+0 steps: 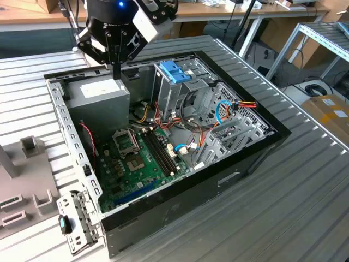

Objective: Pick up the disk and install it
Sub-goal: 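Reach for the disk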

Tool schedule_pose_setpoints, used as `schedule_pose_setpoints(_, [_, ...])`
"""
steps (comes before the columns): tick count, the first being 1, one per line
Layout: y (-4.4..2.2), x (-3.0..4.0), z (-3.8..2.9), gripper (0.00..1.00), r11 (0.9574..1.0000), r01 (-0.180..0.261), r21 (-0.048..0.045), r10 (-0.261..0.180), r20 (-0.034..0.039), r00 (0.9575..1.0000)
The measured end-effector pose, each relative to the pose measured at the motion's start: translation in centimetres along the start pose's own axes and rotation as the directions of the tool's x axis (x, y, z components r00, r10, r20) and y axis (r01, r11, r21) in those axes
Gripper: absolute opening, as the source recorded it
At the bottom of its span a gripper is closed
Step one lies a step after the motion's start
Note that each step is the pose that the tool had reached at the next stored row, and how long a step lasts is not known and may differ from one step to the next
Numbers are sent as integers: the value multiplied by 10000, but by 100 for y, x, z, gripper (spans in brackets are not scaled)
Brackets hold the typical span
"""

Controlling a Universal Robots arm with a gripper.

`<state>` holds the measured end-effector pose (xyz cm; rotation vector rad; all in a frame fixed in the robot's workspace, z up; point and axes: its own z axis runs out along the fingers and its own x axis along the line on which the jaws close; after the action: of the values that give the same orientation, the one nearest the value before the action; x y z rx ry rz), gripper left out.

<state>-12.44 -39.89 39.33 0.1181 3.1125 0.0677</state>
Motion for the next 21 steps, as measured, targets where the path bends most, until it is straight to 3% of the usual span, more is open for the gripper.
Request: schedule_pose_setpoints(21, [-6, 86, -3, 10, 10000, 0, 1, 0, 0, 10000])
